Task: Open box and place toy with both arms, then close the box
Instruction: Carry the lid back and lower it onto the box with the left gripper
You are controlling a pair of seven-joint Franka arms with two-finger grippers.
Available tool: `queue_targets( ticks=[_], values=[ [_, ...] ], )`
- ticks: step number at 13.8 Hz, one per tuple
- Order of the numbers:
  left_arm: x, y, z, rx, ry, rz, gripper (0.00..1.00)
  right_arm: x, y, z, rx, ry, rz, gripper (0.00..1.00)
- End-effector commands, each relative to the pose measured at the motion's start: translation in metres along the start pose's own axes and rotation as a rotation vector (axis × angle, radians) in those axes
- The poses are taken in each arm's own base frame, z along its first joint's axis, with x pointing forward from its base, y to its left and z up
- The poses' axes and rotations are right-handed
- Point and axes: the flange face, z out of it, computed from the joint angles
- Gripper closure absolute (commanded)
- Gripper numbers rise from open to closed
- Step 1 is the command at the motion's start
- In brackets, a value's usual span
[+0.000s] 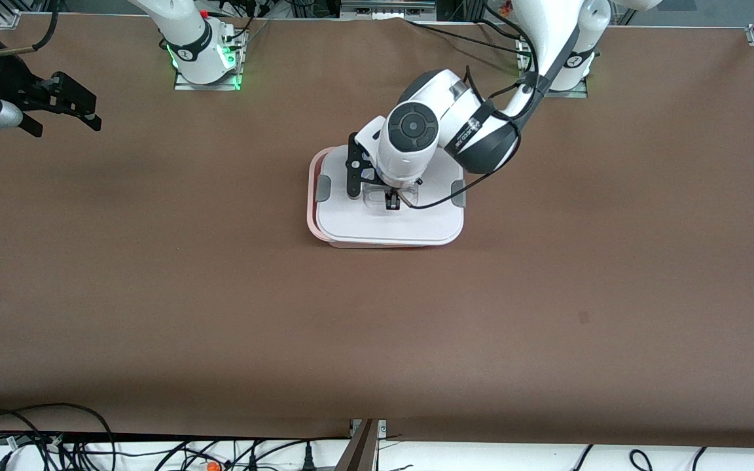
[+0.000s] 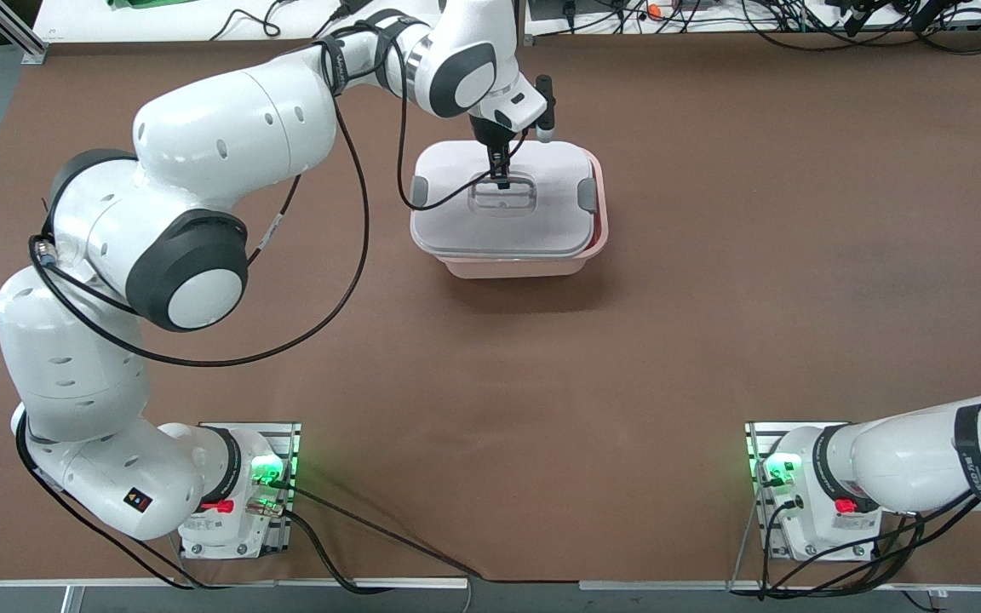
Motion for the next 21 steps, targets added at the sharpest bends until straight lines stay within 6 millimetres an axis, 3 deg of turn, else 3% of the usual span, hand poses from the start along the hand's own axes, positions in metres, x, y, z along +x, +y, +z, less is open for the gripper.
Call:
queue_targets(
  ticks=[1,3,7,12,20,21],
  values=[
    [0.009,-0.003,0.006,0.005,0.034,-0.014,1.0,0.002,0.004,-0.003,-0.03,0.012,-0.003,0.0],
    [0.018,0.004,0.009,0.003,0.033,-0.012,1.0,0.014,0.003,0.007,-0.062,-0.018,-0.006,0.0],
    [0.021,0.008,0.015,-0.004,0.024,-0.008,1.0,0.015,0.008,-0.002,-0.062,0.0,0.011,0.0],
    [0.031,0.018,0.017,-0.004,0.022,-0.063,1.0,0.019,0.006,0.005,-0.055,-0.012,0.013,0.0],
    [0.028,0.019,0.021,-0.015,0.011,-0.103,1.0,0.02,0.016,0.006,-0.055,-0.014,0.034,0.0],
    [0.028,0.019,0.02,-0.016,0.009,-0.104,0.9,0.02,0.015,0.006,-0.055,-0.015,0.032,0.0]
  ],
)
